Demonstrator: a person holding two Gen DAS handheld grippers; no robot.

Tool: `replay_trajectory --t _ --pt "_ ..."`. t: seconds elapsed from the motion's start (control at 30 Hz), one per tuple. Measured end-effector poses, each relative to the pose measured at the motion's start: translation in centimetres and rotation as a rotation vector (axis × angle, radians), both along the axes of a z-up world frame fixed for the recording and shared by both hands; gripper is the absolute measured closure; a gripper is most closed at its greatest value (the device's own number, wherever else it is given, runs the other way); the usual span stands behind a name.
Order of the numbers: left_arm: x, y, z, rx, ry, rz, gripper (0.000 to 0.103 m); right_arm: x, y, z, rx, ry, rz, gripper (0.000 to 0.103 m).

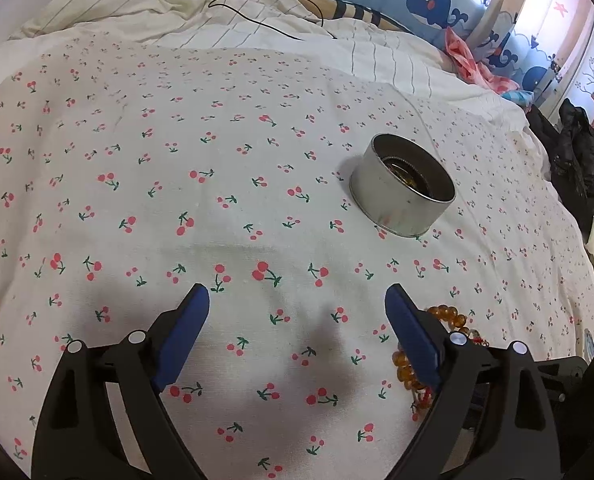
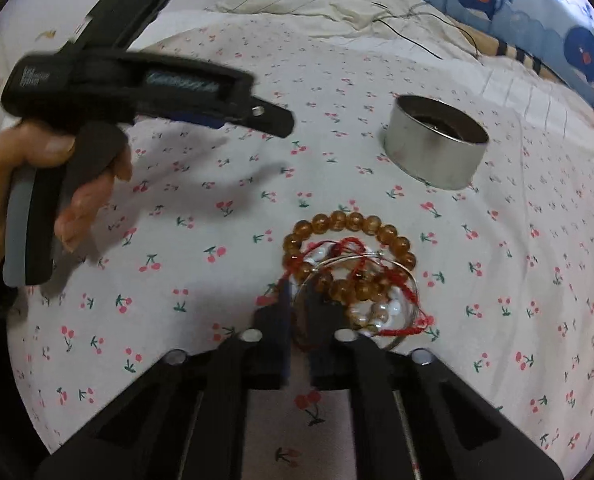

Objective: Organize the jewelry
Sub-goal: 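Close the right tool on the red string of the amber bead bracelet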

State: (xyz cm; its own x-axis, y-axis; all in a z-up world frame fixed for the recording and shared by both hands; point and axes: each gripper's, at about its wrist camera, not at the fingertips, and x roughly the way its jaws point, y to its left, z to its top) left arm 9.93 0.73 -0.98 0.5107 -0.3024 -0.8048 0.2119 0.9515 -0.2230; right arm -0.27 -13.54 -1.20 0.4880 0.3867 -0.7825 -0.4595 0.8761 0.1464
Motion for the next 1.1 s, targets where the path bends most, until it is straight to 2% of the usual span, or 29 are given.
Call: replay_trajectory --t 0.13,0.3,0.43,0.5,0.57,0.67,0.73,0.8,0.83,0.93,1.1 --pt "-0.1 -0.1 0.0 0.003 0.0 -0.004 0.017 0.1 -1.0 0.7 0.084 0.007 -0.016 0.098" --pt "-0.3 -0.6 -0.1 0.011 0.009 -0.03 0.016 0.3 -4.4 2.8 0.268 -0.015 -0.085 0.098" --pt "-0.8 -1.6 -0.1 0.035 0.001 -0.074 0.016 0.2 -7.5 4.9 0.412 -0.071 -0.144 0.098" --pt "-0.9 -2.0 -0.2 0.04 0.004 -0.093 0.016 0.0 -8.5 5.8 0.398 -0.107 -0.176 0.098" --pt "-1.2 -2.4 -0.2 0.046 0.003 -0.116 0.016 0.0 -8.9 6.0 0.342 -0.117 -0.209 0.098" --pt "-1.3 -2.6 -0.3 0.062 0.0 -0.123 0.016 0.6 -8.0 4.9 0.289 -0.05 -0.193 0.098" --pt "-1.2 -2.4 -0.4 0.065 0.006 -0.111 0.016 0.7 -6.8 4.5 0.249 -0.038 -0.156 0.096" --pt "-1.0 -1.9 -0.4 0.063 0.01 -0.088 0.016 0.6 -5.7 4.1 0.202 -0.05 -0.135 0.077" --pt "-0.8 -1.5 -0.4 0.057 0.016 -0.072 0.016 0.6 -5.4 3.9 0.19 -0.059 -0.146 0.057" --pt "-0.4 -0.7 -0.5 0.022 0.035 -0.047 0.016 1.1 -4.9 3.0 0.189 -0.05 -0.149 0.055" --pt "-0.3 -0.6 -0.5 0.023 0.031 -0.035 0.016 1.5 -3.3 2.0 0.063 -0.077 -0.135 0.055"
